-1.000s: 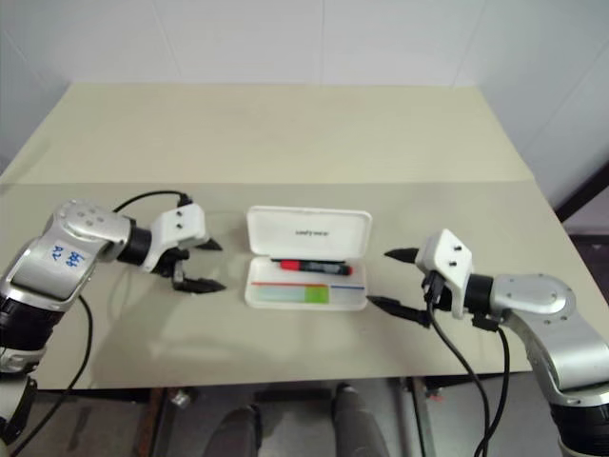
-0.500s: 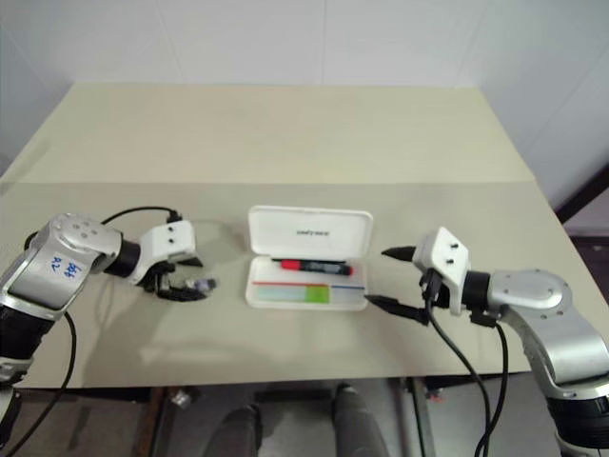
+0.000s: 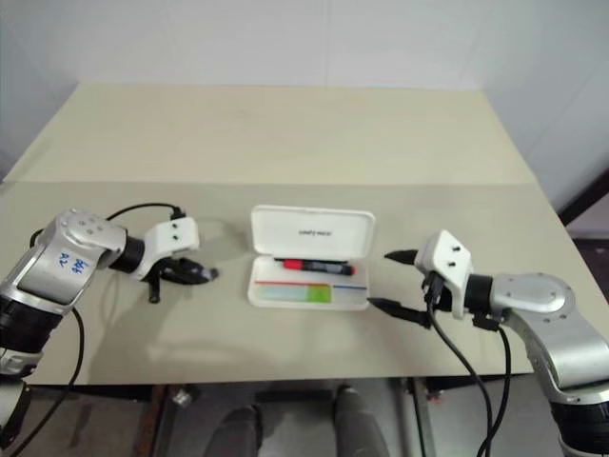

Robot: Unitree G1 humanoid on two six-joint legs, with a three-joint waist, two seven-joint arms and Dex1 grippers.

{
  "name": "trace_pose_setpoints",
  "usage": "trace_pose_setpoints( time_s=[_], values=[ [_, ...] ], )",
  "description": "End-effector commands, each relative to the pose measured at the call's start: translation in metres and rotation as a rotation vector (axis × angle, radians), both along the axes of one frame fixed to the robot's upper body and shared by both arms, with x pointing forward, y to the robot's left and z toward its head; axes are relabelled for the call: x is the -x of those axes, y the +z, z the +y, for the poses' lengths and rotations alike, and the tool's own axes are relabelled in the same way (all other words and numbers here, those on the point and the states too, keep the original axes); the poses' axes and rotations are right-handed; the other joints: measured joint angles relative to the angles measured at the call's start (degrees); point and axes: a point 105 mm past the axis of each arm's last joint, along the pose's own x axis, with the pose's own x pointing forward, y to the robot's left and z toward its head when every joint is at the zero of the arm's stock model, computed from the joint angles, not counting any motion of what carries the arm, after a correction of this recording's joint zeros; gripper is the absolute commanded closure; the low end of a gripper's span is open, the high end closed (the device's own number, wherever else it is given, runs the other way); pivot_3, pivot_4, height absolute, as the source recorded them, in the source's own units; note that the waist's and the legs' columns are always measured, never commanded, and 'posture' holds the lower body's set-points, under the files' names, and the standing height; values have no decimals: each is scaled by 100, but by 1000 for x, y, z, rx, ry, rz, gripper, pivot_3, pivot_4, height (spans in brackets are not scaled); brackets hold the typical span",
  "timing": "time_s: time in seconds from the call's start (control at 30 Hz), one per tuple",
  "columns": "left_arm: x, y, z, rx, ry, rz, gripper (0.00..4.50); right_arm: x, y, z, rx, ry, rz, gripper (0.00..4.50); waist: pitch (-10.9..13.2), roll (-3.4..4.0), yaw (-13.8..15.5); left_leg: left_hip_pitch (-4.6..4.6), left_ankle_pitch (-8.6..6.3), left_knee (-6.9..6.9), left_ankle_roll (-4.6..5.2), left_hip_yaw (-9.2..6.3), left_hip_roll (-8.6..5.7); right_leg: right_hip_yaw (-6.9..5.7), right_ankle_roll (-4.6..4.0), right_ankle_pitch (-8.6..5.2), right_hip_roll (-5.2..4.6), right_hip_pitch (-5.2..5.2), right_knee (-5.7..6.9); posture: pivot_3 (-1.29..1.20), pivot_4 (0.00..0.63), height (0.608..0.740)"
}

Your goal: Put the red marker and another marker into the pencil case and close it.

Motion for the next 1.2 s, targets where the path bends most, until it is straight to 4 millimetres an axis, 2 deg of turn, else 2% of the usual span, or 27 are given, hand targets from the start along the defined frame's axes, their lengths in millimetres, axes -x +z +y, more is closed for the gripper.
trace_pose_setpoints(
  time_s=[0.03, 0.13, 0.23, 0.33, 0.43, 0.5, 0.67, 0.87, 1.0, 1.07, 1.2],
  values=[
    [-18, 52, -11, 120, 3, -193, 4141, 1, 12, -2, 9, 4, -47, 0, 1, -1, 4, -4, 0, 2, 0, 0, 0, 0, 1, 0, 0, -1, 0, 0, 150, 740],
    [-23, 85, -27, 246, -27, -284, 4141, 1, 12, -3, 6, 2, -48, 0, 0, -1, -5, -8, 0, 2, 0, -1, 0, 0, 6, 3, 0, -2, -3, 0, 150, 740],
    [-19, 112, -44, 351, -94, -336, 4141, 2, 14, -4, -14, 15, -55, 0, 0, 1, -24, -2, 0, -5, 0, -1, 0, 0, 9, 4, 0, -2, -1, 0, 150, 740],
    [-12, 128, -63, 431, -170, -343, 4141, 5, 15, -5, -42, 42, -62, 0, 0, 1, -29, 3, -1, -10, 2, -1, 0, 0, 58, 29, 1, -2, 5, 0, 150, 740],
    [-1, 133, -90, 497, -272, -314, 4141, 10, 21, -6, -118, 97, -81, 0, 0, 1, -21, 1, -1, -6, 2, -1, 0, -1, 97, 50, 1, -1, 4, 0, 150, 740],
    [6, 131, -106, 527, -327, -280, 4141, 14, 29, -6, -189, 138, -109, 0, 0, 1, -22, 1, -1, -3, 2, -1, 0, -1, 97, 51, 1, 5, -4, 0, 150, 740],
    [15, 123, -138, 559, -400, -207, 4141, 22, 30, -14, -218, 185, -113, 0, 0, 2, -18, 2, -1, 0, 2, -1, -1, 0, 98, 51, 1, 9, -5, 0, 150, 740],
    [31, 103, -172, 516, -489, -77, 4141, 22, 25, -19, -198, 128, -116, 0, 0, 2, -35, 3, -1, 0, 2, -1, 0, 0, 92, 49, 1, 8, -5, 0, 150, 740],
    [31, 91, -192, 480, -500, -33, 4141, 25, 24, -19, -207, 92, -127, 0, 0, 3, -21, 4, -1, 2, 2, -1, -1, 1, 75, 40, 1, 8, -7, 0, 150, 740],
    [30, 87, -202, 470, -500, -18, 4141, 28, 22, -19, -209, 83, -124, 0, 0, 3, -17, 3, -1, 5, 2, -1, -1, 1, 13, 6, 1, 9, -8, 0, 150, 740],
    [29, 74, -217, 418, -507, 2, 4141, 33, 19, -20, -214, 47, -127, 0, 0, 3, -12, 2, -1, 5, 2, -1, -2, 2, 13, 6, 1, 9, -9, 0, 150, 740]
  ],
)
